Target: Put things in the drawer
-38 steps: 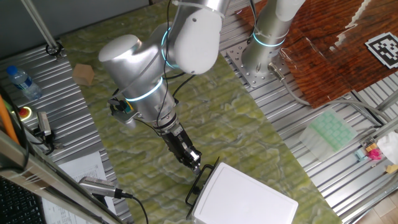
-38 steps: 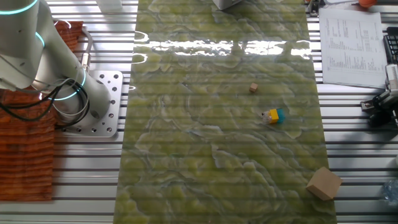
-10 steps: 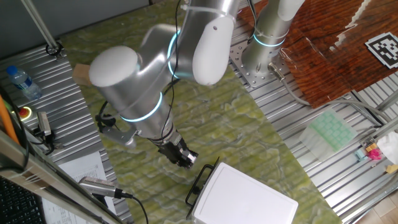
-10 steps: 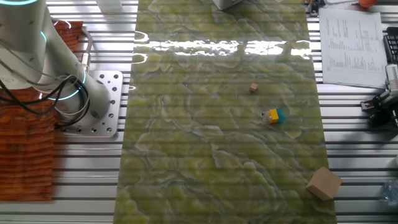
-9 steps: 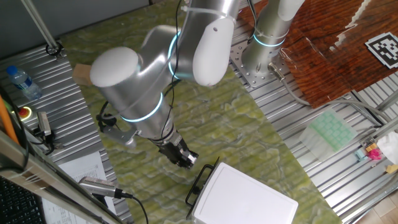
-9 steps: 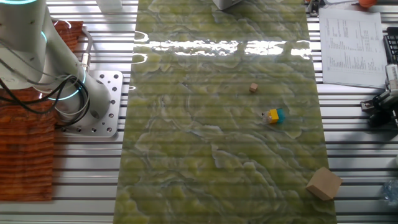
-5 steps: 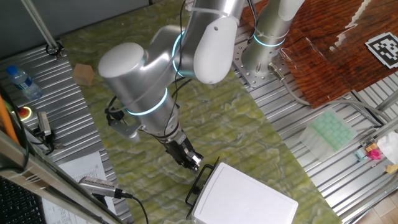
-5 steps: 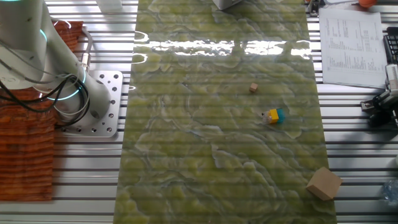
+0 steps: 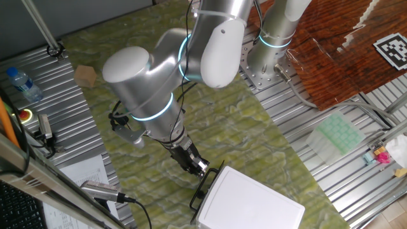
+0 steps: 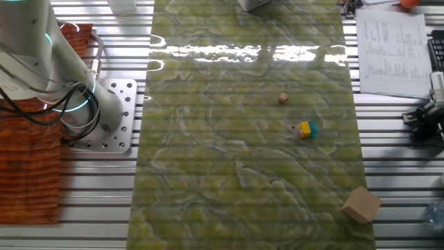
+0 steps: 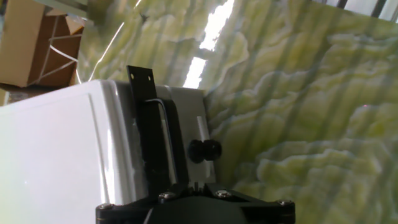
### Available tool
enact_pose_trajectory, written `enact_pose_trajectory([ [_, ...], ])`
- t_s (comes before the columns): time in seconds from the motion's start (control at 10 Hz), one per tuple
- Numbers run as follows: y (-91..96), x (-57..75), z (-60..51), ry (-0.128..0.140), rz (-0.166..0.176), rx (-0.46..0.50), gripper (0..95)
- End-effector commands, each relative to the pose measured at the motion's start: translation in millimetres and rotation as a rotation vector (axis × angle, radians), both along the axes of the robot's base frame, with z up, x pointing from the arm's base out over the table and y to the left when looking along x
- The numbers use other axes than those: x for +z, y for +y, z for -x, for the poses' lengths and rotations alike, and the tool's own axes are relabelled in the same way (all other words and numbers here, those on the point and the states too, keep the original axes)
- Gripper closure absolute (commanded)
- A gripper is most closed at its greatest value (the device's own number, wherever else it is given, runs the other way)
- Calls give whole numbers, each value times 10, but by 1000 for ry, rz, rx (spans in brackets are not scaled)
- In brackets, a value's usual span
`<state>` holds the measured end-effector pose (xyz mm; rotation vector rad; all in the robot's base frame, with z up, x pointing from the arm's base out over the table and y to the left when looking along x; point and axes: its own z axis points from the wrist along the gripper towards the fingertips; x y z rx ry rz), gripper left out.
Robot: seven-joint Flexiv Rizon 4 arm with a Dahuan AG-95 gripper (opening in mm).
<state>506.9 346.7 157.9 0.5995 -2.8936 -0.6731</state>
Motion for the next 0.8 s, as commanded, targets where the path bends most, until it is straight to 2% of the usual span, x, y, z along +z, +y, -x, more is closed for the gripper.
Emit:
enact_pose_trajectory([
  [0.1, 35, -3, 14, 1, 1, -5, 950],
  [0.5, 46, 0, 20, -1, 17, -5, 950],
  [0.8, -29, 19, -16, -21, 74, 45, 950],
])
